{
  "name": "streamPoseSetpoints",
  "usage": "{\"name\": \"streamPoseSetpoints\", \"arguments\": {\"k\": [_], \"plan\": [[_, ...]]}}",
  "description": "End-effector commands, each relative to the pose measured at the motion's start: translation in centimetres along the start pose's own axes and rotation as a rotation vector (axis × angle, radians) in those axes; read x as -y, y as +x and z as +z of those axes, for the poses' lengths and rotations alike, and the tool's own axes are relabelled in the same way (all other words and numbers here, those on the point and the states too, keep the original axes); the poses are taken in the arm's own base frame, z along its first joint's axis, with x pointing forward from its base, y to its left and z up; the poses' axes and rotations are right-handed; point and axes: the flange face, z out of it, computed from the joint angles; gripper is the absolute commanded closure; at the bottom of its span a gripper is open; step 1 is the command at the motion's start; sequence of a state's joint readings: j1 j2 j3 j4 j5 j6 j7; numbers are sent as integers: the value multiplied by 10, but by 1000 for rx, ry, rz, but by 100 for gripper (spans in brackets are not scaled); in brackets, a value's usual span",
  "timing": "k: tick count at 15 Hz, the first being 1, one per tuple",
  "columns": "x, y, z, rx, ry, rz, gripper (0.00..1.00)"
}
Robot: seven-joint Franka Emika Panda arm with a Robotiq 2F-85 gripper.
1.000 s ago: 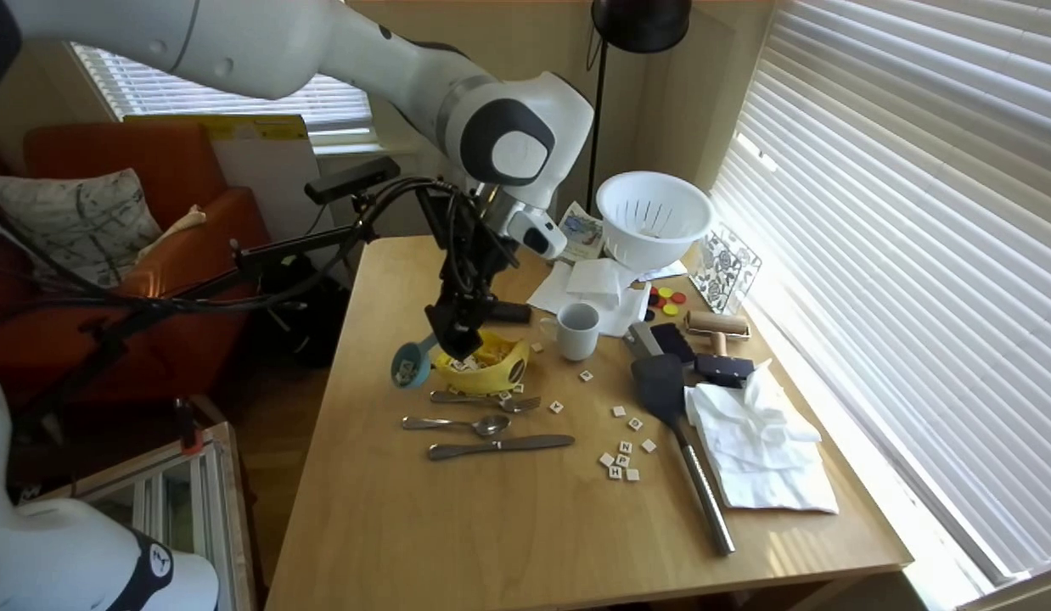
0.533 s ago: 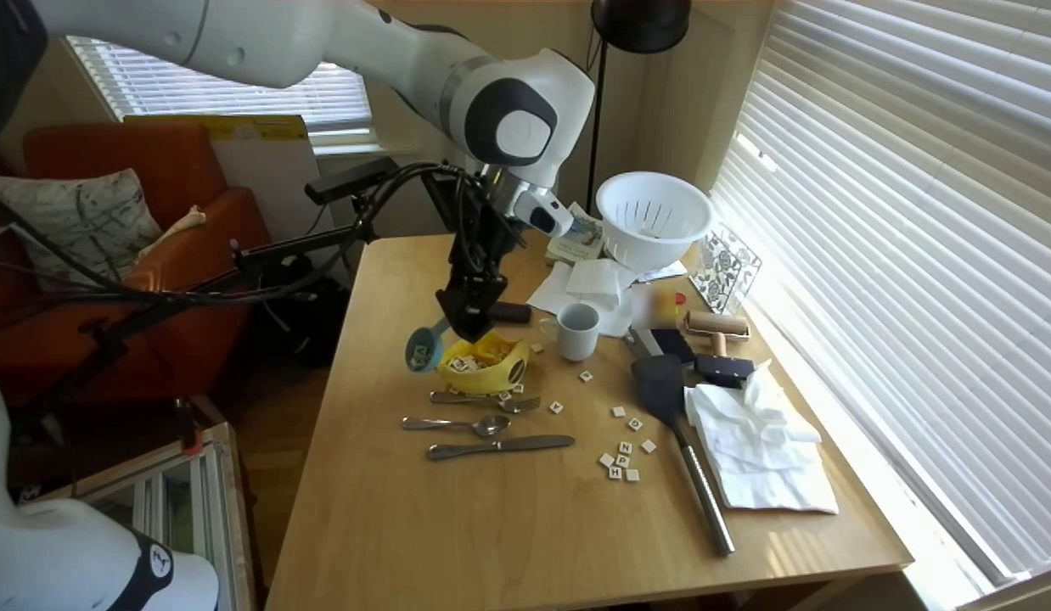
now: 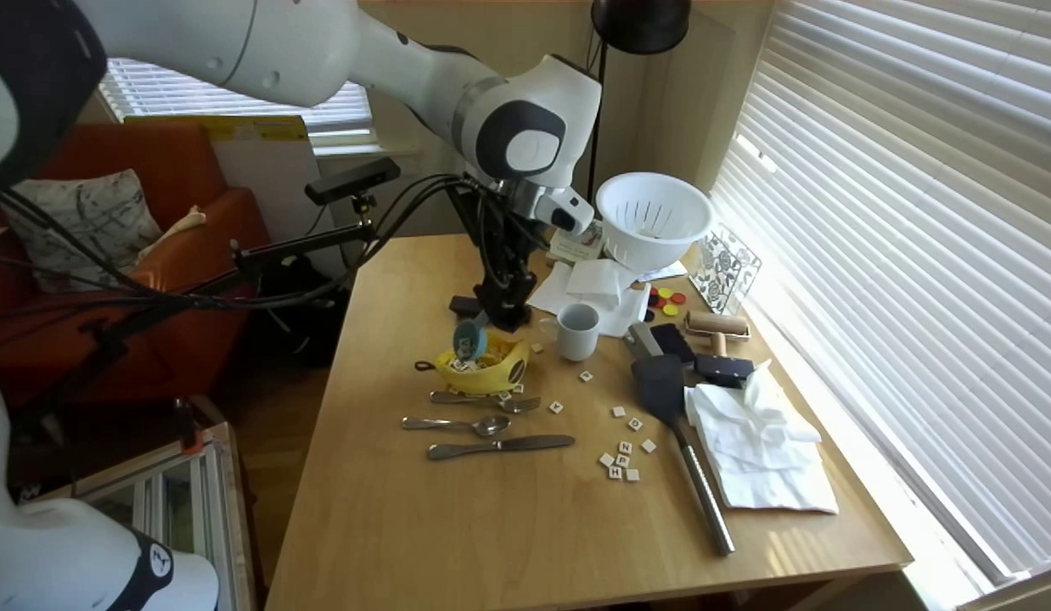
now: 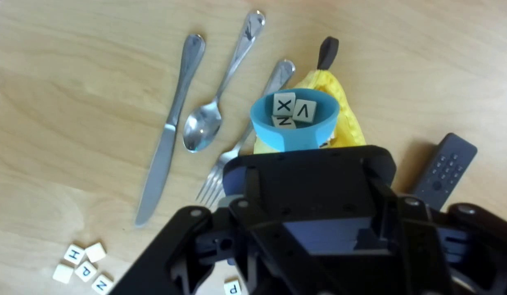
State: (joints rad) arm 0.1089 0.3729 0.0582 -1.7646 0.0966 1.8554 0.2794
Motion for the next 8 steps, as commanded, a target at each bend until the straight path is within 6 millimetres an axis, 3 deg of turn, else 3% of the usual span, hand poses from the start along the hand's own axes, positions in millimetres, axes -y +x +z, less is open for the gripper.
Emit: {"name": "streamPoseSetpoints", "arguments": {"k": [1, 8], "plan": [[20, 24, -22, -53, 49, -20, 65], [29, 53, -72, -143, 114, -11, 65]]}}
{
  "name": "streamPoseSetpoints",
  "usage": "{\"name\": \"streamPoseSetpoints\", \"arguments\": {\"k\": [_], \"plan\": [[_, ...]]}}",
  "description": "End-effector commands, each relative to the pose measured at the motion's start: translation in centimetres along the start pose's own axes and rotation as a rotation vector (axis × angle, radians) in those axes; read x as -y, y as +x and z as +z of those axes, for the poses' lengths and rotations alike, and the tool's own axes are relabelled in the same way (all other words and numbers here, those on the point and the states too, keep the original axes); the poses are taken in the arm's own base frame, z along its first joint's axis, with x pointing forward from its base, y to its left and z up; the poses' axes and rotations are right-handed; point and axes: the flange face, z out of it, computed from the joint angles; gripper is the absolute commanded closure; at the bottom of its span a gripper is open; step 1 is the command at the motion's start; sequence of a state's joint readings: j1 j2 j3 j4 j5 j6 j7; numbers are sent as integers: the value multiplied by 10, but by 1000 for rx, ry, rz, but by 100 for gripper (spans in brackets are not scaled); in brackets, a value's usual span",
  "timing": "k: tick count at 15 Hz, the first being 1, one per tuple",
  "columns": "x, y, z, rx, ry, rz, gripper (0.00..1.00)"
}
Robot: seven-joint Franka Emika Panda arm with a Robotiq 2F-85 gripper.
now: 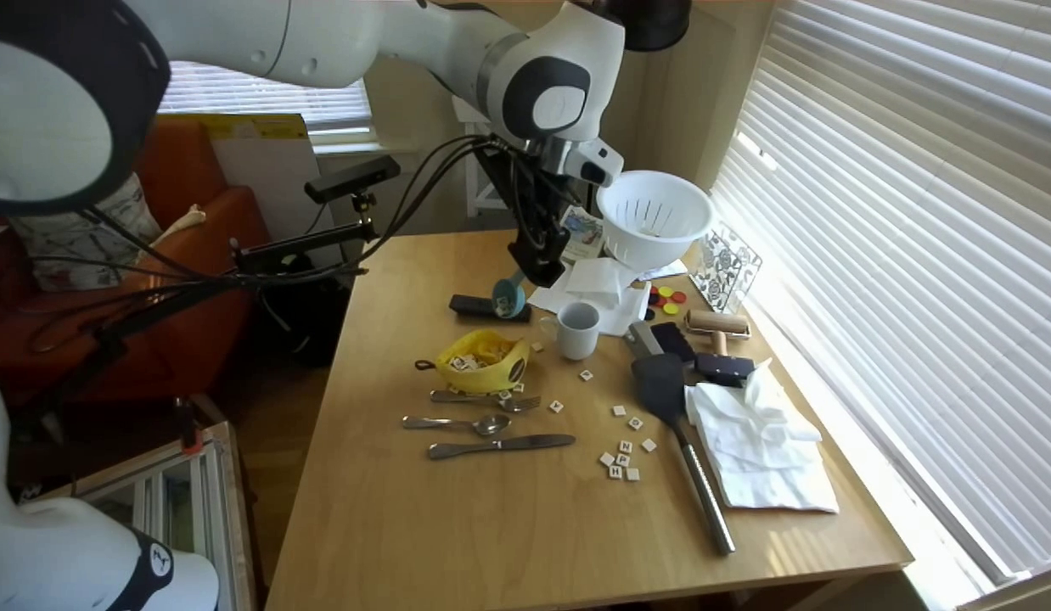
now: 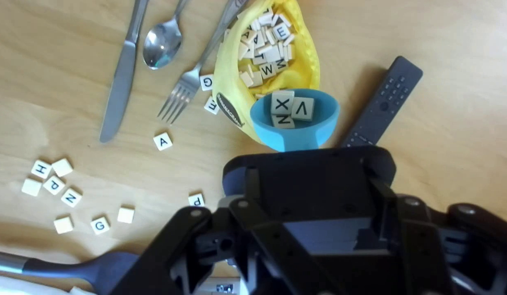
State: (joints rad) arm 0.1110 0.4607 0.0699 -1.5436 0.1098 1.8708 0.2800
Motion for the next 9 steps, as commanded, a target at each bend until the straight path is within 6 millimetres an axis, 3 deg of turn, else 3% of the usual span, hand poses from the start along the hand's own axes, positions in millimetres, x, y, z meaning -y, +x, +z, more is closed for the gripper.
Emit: {"name": "streamPoseSetpoints", "arguments": {"k": [1, 9], "plan": [[3, 26, -18, -24, 56, 20, 65], [-20, 68, -26, -128, 96, 75, 65]]}}
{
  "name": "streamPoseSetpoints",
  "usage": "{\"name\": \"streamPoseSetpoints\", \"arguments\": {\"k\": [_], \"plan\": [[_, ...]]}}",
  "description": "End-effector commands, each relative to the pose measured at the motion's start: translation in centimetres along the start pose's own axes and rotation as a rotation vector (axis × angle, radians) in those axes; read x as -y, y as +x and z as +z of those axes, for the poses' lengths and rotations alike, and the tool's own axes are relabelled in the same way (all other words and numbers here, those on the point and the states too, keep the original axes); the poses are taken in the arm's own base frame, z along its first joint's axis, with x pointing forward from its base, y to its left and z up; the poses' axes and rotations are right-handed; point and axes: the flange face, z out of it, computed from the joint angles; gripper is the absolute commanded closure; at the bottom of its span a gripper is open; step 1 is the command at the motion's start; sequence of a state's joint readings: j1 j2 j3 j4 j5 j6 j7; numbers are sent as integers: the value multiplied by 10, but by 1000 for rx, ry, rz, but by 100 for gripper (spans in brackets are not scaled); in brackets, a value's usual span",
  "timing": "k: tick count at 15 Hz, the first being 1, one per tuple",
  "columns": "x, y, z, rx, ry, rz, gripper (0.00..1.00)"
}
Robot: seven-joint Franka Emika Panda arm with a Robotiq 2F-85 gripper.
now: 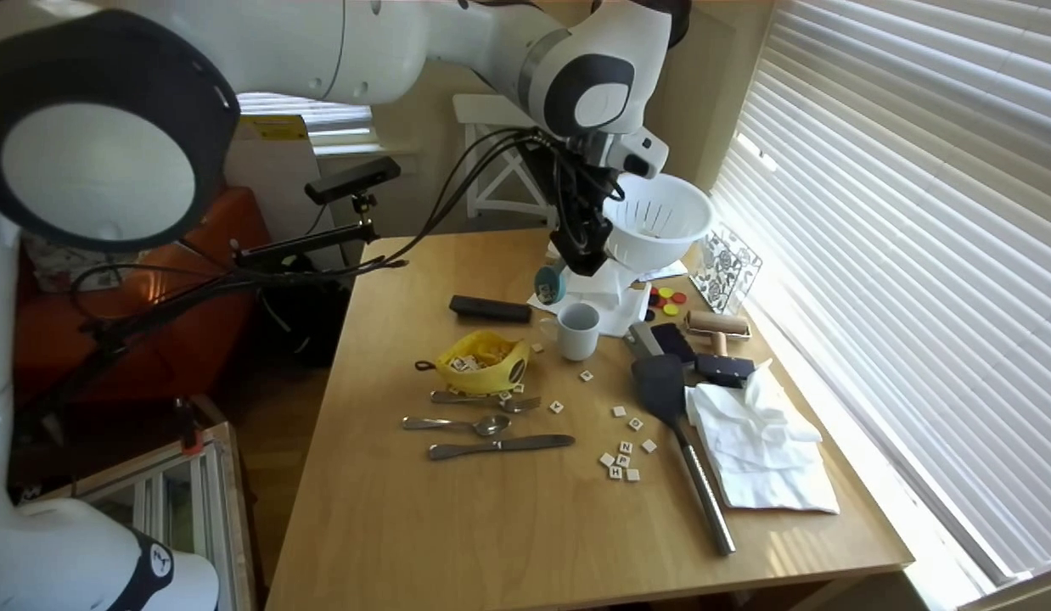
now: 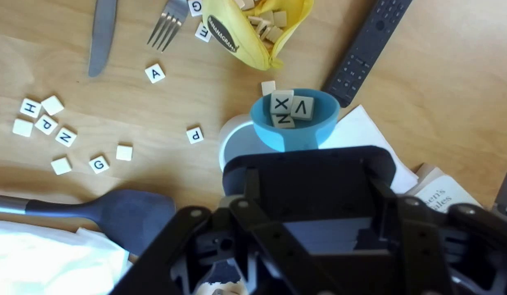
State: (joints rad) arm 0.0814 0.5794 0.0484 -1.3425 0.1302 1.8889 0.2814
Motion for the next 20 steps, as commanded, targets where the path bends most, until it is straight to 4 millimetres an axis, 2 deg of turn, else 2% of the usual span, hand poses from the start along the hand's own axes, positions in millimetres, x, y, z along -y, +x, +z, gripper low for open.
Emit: {"name": "streamPoseSetpoints", "arguments": {"k": [1, 11, 15, 20], "plan": [[-2, 21, -1, -42, 50, 29, 65], [-21, 43, 20, -154, 52, 40, 65], [-33, 41, 22, -158, 55, 28, 65], [-46, 32, 28, -140, 71, -69, 65]]}}
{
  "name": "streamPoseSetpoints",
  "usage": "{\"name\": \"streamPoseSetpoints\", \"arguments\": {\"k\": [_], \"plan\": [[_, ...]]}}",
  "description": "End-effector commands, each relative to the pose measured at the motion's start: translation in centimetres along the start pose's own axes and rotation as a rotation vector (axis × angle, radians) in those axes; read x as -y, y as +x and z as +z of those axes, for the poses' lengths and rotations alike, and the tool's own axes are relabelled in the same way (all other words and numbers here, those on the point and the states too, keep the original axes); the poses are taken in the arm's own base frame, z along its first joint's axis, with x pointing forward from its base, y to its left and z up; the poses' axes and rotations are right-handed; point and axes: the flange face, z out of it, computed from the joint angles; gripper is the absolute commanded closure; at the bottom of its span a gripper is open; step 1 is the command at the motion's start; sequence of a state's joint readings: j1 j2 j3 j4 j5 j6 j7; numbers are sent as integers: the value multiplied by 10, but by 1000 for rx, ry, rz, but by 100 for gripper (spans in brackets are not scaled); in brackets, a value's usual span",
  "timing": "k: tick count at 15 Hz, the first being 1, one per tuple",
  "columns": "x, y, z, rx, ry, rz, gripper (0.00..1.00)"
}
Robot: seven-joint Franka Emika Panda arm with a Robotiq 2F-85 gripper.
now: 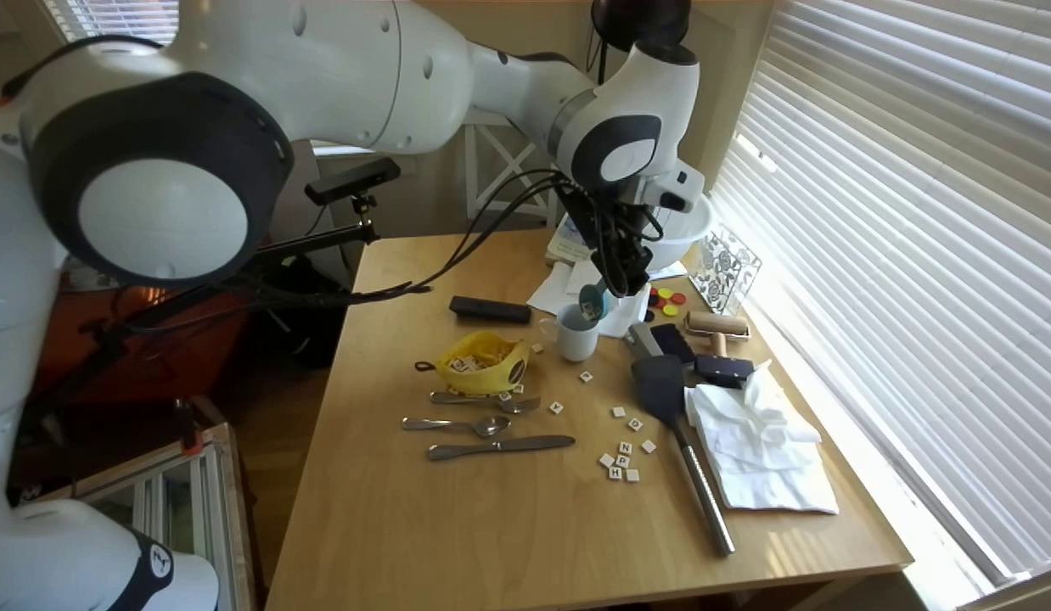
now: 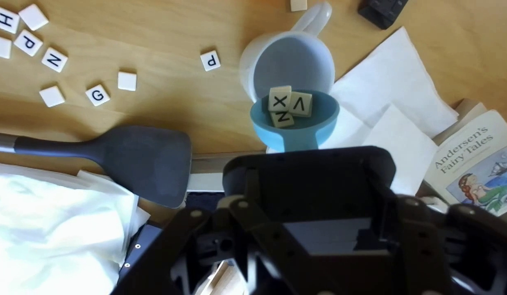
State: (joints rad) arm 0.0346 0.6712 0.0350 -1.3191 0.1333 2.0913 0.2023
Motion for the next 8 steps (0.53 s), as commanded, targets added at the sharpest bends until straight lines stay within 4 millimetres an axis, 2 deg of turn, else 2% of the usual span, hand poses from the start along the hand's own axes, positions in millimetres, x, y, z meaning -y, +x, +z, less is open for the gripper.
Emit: {"name": "streamPoseSetpoints", "arguments": {"k": [1, 8], "plan": [[-8, -15, -2, 9, 64, -83, 65], [-9, -32, 7, -55, 184, -212, 65]]}}
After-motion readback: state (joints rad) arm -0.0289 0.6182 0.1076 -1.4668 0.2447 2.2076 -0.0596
